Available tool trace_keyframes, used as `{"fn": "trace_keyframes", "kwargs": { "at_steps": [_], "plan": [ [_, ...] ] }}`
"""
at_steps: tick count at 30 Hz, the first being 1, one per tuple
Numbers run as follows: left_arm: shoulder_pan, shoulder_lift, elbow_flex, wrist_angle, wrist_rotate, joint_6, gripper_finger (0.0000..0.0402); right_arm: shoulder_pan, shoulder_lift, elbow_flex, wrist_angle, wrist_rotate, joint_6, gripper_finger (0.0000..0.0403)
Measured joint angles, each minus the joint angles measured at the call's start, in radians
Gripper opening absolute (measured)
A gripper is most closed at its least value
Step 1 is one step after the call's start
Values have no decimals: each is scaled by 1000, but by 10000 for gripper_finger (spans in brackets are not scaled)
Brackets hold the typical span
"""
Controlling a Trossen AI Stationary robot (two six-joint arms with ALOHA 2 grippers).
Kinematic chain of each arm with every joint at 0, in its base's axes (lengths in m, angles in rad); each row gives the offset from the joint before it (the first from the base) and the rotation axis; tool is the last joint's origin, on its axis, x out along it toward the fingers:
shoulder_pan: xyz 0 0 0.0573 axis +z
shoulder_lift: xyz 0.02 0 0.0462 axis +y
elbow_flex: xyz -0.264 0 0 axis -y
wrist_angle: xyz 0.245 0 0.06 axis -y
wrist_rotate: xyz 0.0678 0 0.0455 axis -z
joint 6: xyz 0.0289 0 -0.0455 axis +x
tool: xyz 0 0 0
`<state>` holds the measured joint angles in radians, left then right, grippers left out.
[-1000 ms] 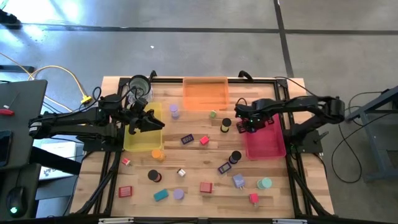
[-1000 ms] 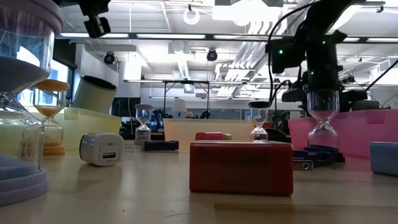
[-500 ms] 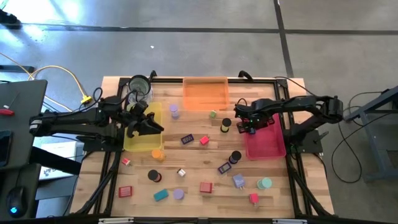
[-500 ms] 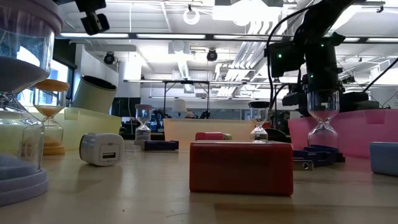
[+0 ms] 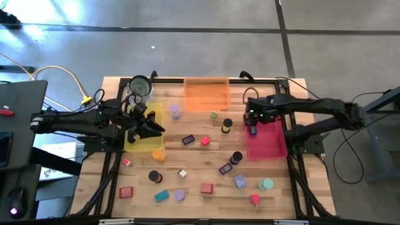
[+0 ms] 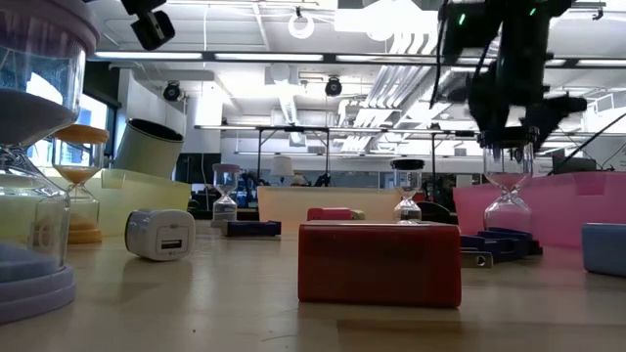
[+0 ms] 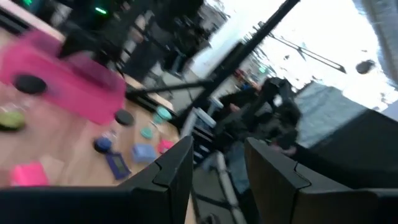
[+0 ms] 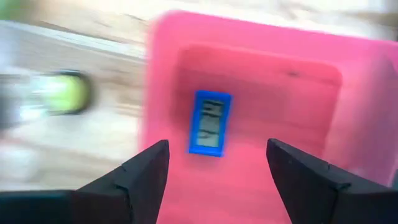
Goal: Pick & Place Office items
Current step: Put the blue hourglass in the orange bin
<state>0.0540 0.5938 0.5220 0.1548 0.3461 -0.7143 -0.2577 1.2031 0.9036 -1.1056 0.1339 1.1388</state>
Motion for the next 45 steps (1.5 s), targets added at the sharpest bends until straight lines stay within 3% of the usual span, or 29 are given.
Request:
{"fn": "trace_keyframes", "kwargs": {
  "at_steps": [11, 18, 24, 28, 34, 40, 45],
  "plan": [
    [1, 0, 0, 11, -40, -2, 140, 191, -230, 1, 31, 98, 170, 259],
    [1, 0, 0, 19, -48, -9, 140, 307, -244, 1, 86, 208, 149, 259],
    [1, 6, 0, 23, -56, -23, 145, 341, -244, 1, 127, 234, 149, 259],
    [-7, 6, 0, 24, -57, -2, 188, 358, -244, 1, 142, 234, 149, 259],
    [-13, 6, 0, 63, -55, -28, 299, 372, -244, 0, 144, 240, 148, 259],
    [-14, 21, 37, 97, 108, 280, 355, 368, -244, 0, 144, 242, 137, 259],
    [-13, 123, 217, -134, 74, 463, 360, 347, -244, 0, 145, 242, 41, 259]
  ]
}}
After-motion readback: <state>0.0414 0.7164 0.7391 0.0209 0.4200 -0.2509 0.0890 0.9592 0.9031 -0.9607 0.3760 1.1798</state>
